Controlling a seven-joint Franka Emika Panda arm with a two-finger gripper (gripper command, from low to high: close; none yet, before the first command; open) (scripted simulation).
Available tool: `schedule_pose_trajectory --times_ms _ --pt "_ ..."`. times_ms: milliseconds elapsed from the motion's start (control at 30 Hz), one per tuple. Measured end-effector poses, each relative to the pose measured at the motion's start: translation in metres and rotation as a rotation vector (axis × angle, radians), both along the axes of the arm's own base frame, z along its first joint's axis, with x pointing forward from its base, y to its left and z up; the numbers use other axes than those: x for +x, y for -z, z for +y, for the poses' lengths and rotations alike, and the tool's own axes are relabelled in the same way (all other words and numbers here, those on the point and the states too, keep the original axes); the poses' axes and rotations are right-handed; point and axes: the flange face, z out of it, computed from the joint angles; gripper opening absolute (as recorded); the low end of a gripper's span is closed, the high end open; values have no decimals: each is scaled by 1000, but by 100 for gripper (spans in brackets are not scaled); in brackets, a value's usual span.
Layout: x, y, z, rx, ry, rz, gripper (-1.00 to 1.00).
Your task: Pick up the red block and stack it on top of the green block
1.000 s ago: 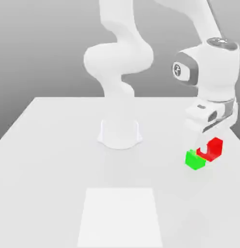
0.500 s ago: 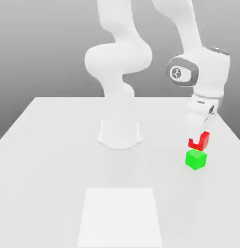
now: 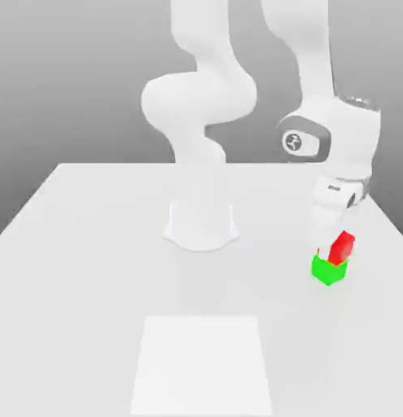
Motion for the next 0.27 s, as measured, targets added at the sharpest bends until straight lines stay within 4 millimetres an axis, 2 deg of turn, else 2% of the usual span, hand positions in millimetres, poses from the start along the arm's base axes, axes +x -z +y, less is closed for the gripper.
schedule_pose_trajectory --times_ms 267 --pt "-4 -42 0 15 -2 14 100"
